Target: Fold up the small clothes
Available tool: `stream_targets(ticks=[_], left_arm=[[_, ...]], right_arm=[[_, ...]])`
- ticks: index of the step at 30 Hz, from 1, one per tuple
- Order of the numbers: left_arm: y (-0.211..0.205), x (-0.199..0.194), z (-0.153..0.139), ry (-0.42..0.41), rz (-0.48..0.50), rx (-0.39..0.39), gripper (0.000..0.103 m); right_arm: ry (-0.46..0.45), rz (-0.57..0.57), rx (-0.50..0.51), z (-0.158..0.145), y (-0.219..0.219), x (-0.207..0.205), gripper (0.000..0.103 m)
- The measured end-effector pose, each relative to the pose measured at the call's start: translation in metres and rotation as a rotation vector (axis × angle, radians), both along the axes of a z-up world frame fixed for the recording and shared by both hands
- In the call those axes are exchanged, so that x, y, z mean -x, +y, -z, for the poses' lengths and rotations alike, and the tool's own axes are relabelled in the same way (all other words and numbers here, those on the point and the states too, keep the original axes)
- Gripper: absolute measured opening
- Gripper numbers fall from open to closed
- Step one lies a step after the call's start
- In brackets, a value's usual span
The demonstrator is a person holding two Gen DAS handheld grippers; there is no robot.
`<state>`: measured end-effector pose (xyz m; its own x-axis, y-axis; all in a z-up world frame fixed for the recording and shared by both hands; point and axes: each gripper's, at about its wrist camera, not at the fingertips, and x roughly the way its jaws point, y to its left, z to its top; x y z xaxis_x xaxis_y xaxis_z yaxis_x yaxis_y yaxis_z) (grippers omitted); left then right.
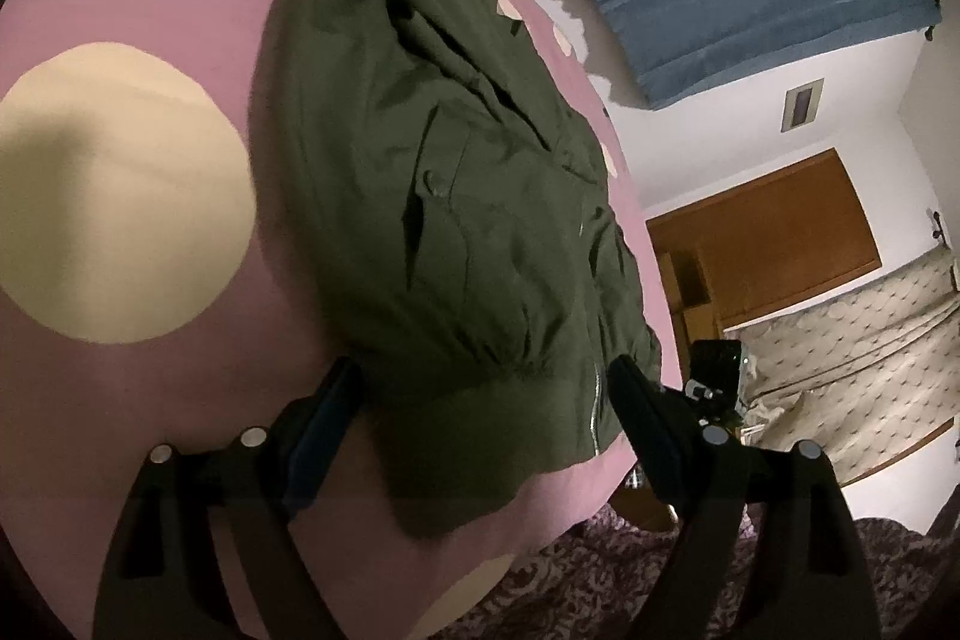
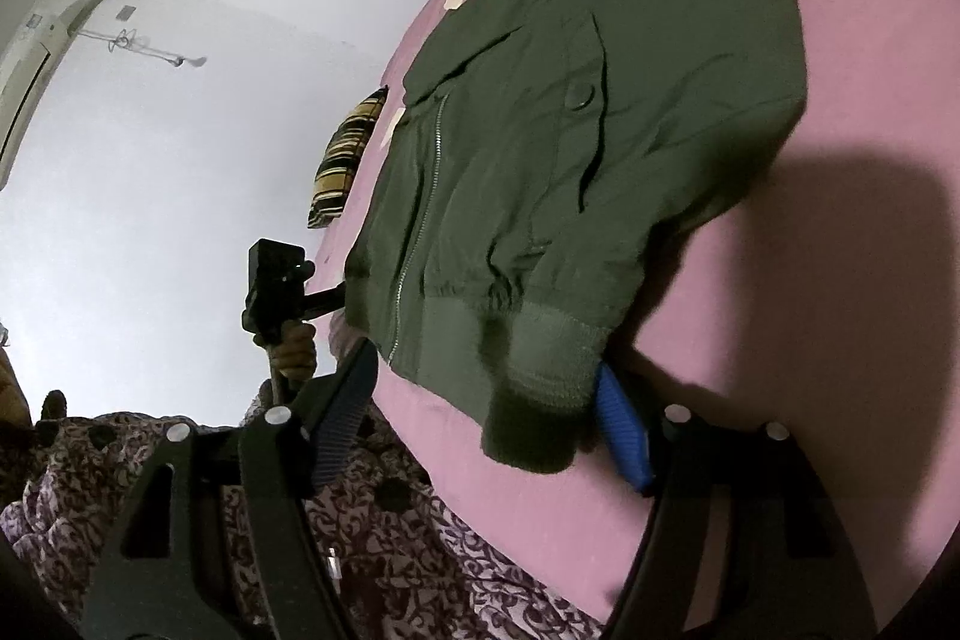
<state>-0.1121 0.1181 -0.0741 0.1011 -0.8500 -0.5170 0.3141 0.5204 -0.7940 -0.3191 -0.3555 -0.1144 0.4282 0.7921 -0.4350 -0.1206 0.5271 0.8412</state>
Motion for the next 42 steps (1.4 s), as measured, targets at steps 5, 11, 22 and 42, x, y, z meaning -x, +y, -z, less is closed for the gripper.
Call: stream_targets(ticks=[5,11,22,42], left_arm=[[-0.013,0.008,-0.003,-0.046,0.039,-0.038,0.083],[-0.012,0.012,-0.001,-0.045,0.016,-0.039,0.071],[-0.021,0.000,-0.022,0.008,0.007,0.037,0.015],[-0.080,-0.177,-0.029,0.138,-0.116,0.383,0.015]], right_arm=[[-0.010,0.002,0.004,0.000,0.009,0.001,0.068],[0.050,0.021,-0.002,0.017,0.013,-0.004,0.023],[-0.055,0.068,-0.150,-0.006,0.005,-0.002,0.014],[-0.083,0.294,-0.441,-0.013,-0.059,-0.184,0.013]])
